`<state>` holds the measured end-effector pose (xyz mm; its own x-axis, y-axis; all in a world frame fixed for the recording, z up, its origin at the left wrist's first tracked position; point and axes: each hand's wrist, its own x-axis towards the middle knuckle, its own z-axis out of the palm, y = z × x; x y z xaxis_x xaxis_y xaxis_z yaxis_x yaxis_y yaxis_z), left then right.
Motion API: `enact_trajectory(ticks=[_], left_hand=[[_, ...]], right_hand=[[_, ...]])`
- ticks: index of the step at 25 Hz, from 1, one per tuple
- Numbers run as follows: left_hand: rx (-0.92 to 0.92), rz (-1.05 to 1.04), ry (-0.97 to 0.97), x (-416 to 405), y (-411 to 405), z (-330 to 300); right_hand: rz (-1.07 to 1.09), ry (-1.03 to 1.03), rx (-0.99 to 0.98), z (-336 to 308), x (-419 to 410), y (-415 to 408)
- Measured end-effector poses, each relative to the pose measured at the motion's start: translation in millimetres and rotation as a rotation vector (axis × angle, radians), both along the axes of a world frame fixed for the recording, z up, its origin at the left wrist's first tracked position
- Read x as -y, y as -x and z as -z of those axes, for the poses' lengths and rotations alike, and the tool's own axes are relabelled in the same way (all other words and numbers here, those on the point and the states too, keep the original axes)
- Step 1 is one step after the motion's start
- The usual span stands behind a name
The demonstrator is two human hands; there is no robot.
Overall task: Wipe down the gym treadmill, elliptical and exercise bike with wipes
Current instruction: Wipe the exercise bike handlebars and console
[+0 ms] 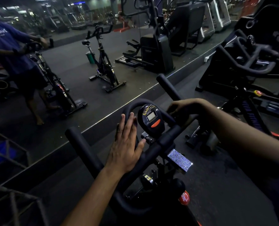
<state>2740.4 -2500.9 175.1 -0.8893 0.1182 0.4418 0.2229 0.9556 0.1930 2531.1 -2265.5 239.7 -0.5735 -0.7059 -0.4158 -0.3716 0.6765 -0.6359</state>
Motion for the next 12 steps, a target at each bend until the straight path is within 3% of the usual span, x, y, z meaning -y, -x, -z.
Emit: enact_trajectory(ticks=[3,5,9,12], left_hand=[[0.008,-0.003,0.002,0,-1,0],[0.002,-0.005,0.002,0,-1,0],[-0.044,-0.001,-0.009,-2,-3,1],[-0.112,0.019,0.031,-8,-3,-4]], right_hand=[[-0.016,-0.009,-0.333,-2,-16,-14],[0.157,0.169,-0.468,5,-36,-27],[0.604,0.751,-0.315,23,-69,-84],[0.85,0.905,-0.256,43,-85,-119]])
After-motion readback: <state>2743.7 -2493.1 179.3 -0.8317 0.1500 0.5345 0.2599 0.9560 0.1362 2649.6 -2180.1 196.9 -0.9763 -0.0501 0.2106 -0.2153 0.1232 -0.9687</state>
